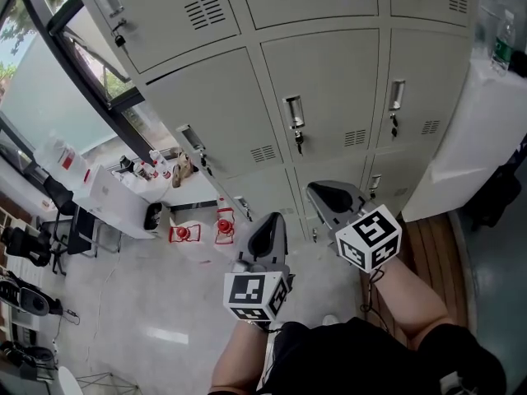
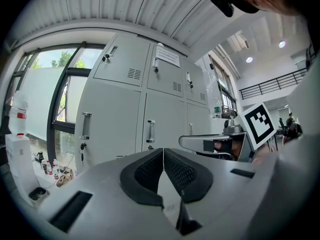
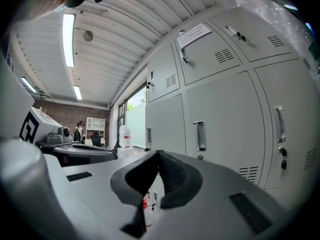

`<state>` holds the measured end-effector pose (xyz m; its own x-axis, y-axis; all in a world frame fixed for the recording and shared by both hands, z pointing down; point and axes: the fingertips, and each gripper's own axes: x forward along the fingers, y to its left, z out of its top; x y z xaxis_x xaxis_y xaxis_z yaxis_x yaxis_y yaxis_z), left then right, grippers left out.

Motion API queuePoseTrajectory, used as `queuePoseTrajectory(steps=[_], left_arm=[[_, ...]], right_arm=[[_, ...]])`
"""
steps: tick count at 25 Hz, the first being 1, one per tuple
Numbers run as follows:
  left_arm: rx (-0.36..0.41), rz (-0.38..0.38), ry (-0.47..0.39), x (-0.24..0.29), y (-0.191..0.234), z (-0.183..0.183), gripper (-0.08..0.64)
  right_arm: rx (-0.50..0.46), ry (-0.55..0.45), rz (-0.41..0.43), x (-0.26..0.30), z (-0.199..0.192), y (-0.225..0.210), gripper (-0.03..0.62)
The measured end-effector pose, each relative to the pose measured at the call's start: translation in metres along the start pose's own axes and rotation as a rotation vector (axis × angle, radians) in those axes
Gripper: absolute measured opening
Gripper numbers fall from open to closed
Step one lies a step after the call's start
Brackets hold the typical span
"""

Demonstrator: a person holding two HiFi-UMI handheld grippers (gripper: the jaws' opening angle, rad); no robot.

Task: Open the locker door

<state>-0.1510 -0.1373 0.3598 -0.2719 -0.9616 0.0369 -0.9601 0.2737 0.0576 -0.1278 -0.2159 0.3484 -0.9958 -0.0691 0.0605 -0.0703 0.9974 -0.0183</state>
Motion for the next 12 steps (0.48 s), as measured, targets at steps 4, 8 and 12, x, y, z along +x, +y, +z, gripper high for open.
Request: queuePoseTrajectory(steps=[4,8,12], left_arm=[[-0.005,-0.013,-0.002,0.008,0.007,-0.001,0.02],[0.004,-0.05,0.005,0.02,0.017,-0.002,0.02],[0.009,-0.097,0.013,0.035,0.03,-0.004,0.02]], right_arm=[[-0.002,0.003,-0.013,0.01,0.0,-0.005,0.054],[0.005,-0.002,-0.051,0.023,-0.001,-0.015,0.054],[0.02,-0.011,-0.103,0.04,-0.001,-0.026,0.054]])
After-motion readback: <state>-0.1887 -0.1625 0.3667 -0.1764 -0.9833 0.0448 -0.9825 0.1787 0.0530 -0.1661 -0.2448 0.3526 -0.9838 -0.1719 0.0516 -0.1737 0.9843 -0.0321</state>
